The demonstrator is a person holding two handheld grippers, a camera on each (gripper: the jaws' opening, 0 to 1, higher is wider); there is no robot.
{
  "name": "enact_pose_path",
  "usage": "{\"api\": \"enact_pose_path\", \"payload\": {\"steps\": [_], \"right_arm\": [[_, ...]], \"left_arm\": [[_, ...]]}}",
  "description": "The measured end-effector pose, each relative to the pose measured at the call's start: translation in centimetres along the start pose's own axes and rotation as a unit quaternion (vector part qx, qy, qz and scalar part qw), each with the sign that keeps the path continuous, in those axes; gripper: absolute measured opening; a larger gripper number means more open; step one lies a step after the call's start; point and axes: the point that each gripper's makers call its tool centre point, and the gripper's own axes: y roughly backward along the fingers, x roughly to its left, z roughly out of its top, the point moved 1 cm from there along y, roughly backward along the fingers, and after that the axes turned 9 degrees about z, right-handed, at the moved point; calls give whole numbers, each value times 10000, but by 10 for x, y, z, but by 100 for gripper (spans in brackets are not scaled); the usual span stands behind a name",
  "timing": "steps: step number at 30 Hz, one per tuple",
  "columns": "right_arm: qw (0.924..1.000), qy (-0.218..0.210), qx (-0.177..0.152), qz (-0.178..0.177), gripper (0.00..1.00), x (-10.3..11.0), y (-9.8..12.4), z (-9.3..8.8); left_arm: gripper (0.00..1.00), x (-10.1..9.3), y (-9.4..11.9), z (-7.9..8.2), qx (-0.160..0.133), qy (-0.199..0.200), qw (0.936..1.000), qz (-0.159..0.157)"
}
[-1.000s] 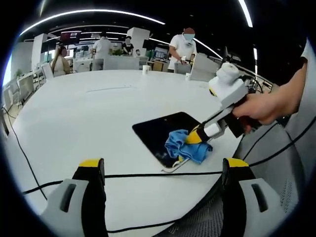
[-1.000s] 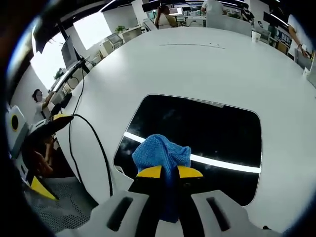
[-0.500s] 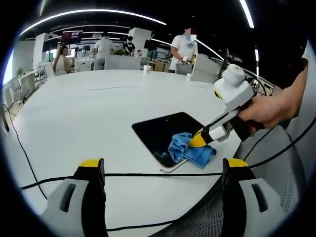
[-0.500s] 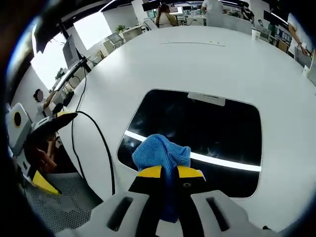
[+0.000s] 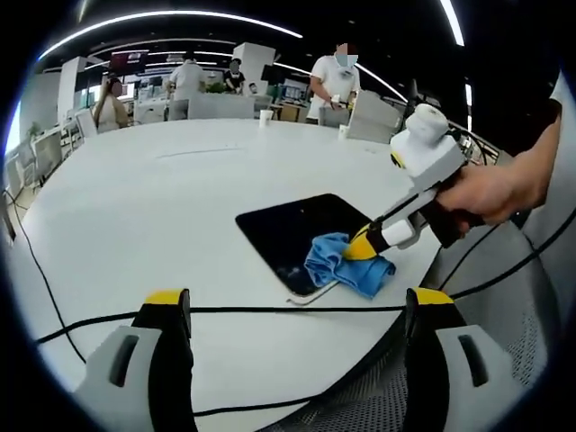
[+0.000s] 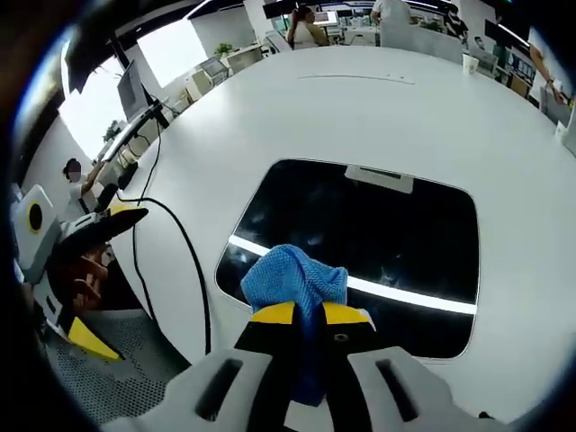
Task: Wipe the mirror surface with the cleaning cloth until all visible marks leave the cleaned area.
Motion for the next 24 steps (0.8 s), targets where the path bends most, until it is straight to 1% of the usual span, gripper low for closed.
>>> {"api": "enact_pose_path", "payload": {"steps": [1,4,7,10,11,12,13,14,15,17,20,24], "right_arm": [[10000,63,-11,5,4,0,0,0],[10000,54,-15,0,4,0,0,0],[10000,3,-32,21,4,0,0,0],[10000,51,-34,32,4,0,0,0],[10000,51,-29,35,4,0,0,0],[9998,191,27,26,4,0,0,1],[9996,279,45,22,4,0,1,1],[9998,202,29,28,4,0,1,0],[9999,157,26,32,4,0,1,0],[9999,125,36,36,4,-2,2,0],[10000,54,34,39,4,-5,4,-2],[10000,-21,-5,40,4,-9,8,-4]], "left_arm": [[99,-2,0,1,-8,11,10000,-23],[99,-5,-1,1,-17,-67,9999,-77],[99,-2,-2,2,-69,-116,9999,-16],[99,-1,-3,1,-58,-12,10000,21],[99,-3,-4,-1,-25,-76,10000,-22],[99,-5,-5,-1,26,-150,9999,-63],[99,-6,-5,1,-13,-228,9997,-85],[99,-7,-5,4,-109,-365,9992,-98],[99,-9,-5,4,-125,-418,9990,-120],[99,-10,-6,0,-13,-378,9992,-160],[99,-7,-6,0,-40,-243,9996,-126],[99,-5,-6,-2,-4,-173,9998,-101]]}}
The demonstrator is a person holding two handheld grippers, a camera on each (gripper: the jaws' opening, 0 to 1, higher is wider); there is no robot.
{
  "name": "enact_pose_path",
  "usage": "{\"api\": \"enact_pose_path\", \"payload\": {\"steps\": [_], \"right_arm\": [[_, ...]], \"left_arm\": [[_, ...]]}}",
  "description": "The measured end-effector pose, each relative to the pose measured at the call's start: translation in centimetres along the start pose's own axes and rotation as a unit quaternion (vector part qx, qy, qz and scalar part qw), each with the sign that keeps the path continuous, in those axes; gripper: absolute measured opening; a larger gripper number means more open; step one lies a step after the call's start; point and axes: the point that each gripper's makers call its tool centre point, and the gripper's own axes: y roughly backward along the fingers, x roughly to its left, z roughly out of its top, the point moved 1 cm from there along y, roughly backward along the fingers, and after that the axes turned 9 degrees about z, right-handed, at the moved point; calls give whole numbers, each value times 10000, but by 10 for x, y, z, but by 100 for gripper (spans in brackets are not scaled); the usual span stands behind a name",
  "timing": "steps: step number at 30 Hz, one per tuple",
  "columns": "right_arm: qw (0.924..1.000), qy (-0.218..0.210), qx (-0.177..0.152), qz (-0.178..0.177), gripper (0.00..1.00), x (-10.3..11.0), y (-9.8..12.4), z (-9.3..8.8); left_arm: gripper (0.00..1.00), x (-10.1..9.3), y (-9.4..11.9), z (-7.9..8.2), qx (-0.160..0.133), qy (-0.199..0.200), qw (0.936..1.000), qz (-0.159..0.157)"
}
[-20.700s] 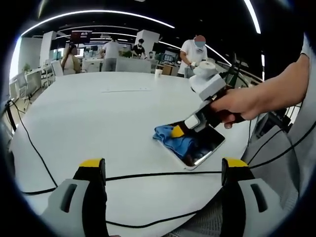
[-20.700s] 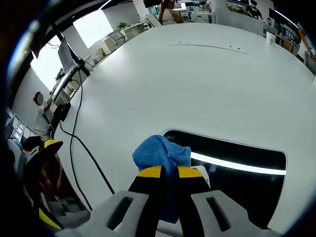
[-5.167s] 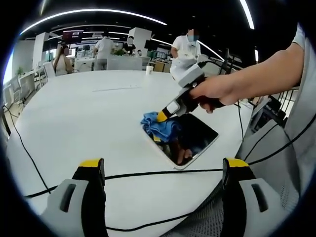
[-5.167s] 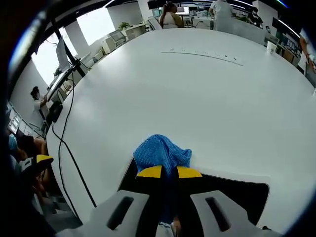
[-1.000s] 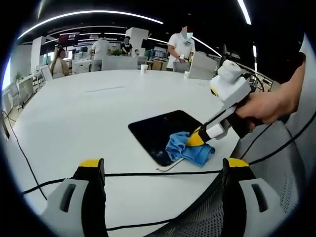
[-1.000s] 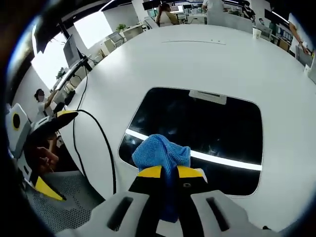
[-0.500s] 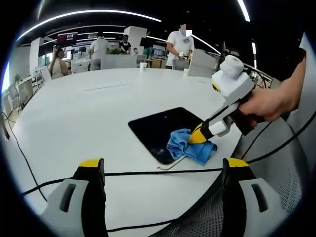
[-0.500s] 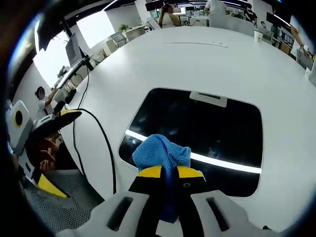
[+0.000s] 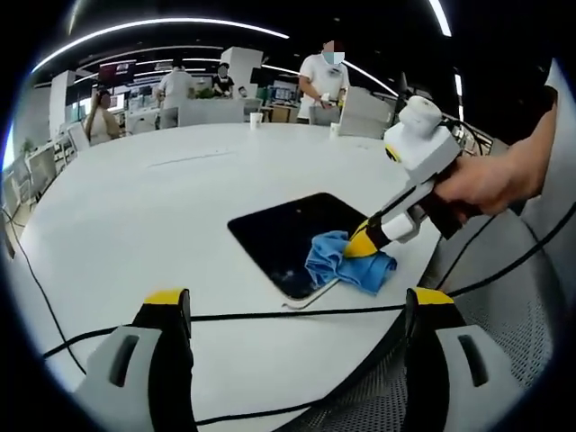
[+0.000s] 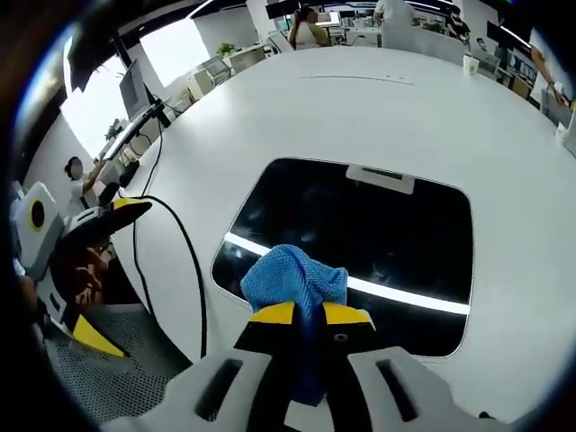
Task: Wipe the mirror surface with the cleaning cloth until all visible marks leave the cleaned area.
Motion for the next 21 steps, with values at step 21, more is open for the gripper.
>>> {"api": "enact_pose_path", "payload": {"steps": [21], "right_arm": [[9999,-108,-110,-53,4,-16,10,-6]], "left_arm": [[99,-2,0,1,-44,53,10000,-44]]}}
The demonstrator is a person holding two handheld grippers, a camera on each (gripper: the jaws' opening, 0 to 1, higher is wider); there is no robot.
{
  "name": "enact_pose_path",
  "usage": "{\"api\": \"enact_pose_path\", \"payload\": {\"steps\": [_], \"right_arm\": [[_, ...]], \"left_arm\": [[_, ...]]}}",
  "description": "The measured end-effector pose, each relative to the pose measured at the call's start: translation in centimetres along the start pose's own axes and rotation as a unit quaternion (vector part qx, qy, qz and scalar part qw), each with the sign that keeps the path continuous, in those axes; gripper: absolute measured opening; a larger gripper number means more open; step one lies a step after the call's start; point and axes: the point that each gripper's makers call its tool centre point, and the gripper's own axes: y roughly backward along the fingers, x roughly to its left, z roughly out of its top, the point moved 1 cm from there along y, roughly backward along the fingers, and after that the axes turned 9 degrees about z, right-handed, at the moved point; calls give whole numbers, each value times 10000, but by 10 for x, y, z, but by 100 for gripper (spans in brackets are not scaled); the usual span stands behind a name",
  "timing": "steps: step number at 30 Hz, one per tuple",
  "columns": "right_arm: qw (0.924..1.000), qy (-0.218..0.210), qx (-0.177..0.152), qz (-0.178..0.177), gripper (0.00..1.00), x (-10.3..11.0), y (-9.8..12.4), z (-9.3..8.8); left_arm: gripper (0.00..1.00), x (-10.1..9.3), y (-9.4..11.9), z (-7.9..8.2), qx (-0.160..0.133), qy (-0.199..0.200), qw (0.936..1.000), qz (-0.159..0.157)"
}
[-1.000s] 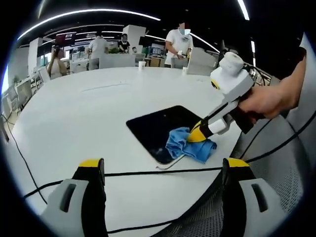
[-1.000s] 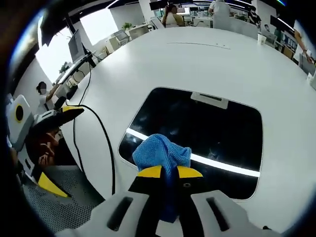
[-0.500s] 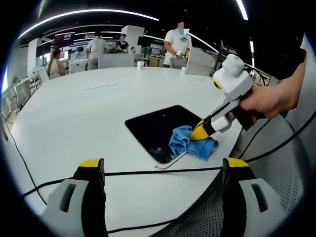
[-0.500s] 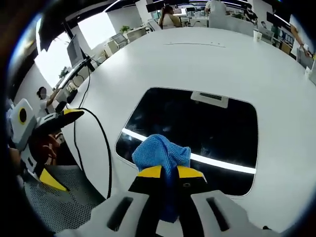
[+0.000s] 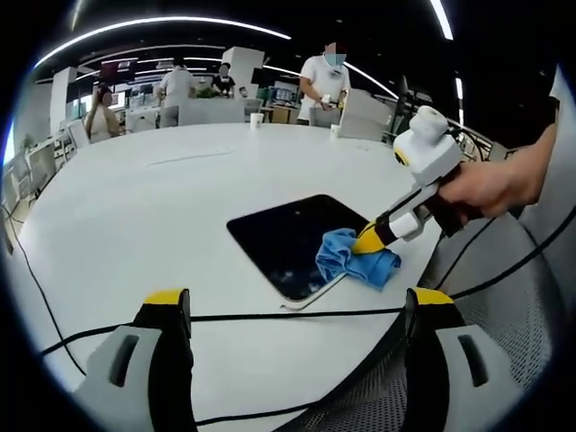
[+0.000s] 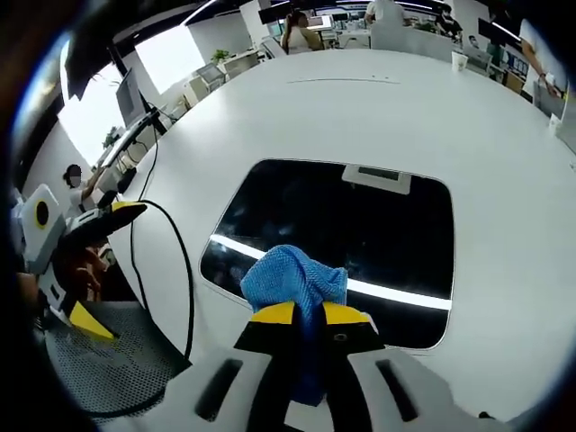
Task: Wipe the mirror surface with the cleaning cloth until all visible marks leave the cleaned area.
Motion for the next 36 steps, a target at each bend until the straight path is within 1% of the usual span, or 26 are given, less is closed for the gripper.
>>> {"api": "enact_pose_path", "payload": {"steps": [7,13,19,23,25,31,36], "right_arm": [[10000,-41,21,-24,4,-2,0,0],[9997,-229,23,-35,4,-3,0,2],[9998,-164,14,-68,4,-3,-2,4],[9999,-133,7,-95,4,-4,-5,9],[9999,-117,1,-105,4,-5,-6,12],[9999,-10,-4,-149,4,-9,-11,22],[9998,53,-4,-170,4,-12,-15,30]], "left_arm": [[99,0,0,0,9,21,10000,17],[99,1,-1,-1,12,31,10000,32],[99,1,-1,-2,22,45,10000,17],[98,1,-2,-4,75,88,9999,20],[99,1,-1,-2,35,62,10000,15],[99,-1,-2,-3,56,89,9999,-47],[99,2,-1,-1,12,137,9999,24]]}}
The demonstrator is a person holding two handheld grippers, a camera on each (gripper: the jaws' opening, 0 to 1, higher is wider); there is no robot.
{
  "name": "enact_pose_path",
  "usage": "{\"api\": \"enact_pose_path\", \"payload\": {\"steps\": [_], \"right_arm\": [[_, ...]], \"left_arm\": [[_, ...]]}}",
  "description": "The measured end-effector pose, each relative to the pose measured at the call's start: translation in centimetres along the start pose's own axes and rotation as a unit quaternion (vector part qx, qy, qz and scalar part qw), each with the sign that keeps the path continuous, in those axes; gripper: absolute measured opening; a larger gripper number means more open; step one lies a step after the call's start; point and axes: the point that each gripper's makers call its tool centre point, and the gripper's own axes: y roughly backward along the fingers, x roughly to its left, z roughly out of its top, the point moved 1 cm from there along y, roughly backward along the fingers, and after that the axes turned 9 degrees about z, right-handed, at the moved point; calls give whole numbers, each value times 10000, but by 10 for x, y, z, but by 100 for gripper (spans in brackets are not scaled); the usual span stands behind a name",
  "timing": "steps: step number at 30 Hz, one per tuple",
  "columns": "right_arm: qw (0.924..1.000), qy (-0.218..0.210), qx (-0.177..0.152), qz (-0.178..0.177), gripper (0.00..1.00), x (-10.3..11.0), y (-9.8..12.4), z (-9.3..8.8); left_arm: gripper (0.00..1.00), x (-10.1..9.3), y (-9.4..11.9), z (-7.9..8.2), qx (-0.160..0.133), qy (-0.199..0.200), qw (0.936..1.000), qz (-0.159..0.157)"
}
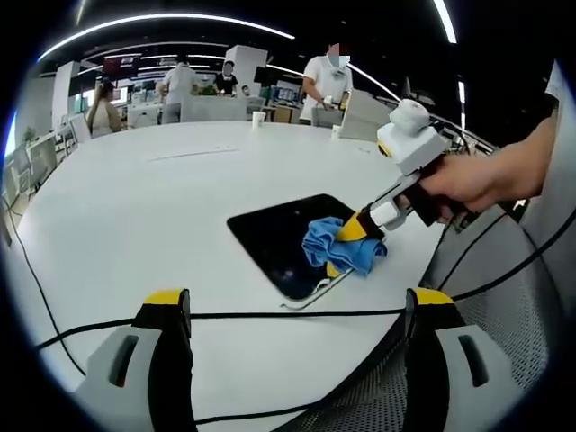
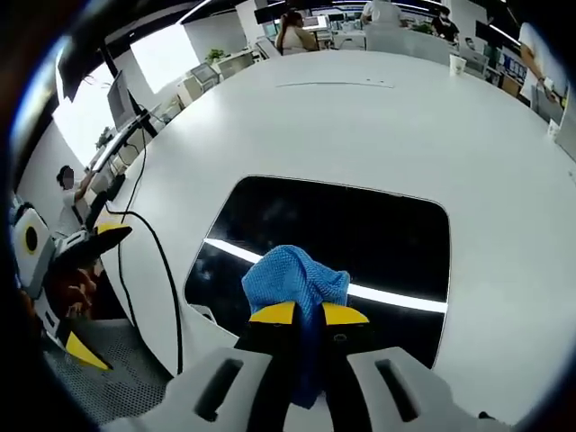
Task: Wipe the mirror surface with the cleaning cloth until all visible marks leave the cleaned area.
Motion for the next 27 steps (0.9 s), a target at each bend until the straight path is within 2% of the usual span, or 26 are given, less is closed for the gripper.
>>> {"api": "enact_pose_path", "payload": {"steps": [27], "right_arm": [[9996,229,-38,-149,4,-26,-25,53]], "left_arm": [[99,1,0,-2,42,56,10000,9]]}}
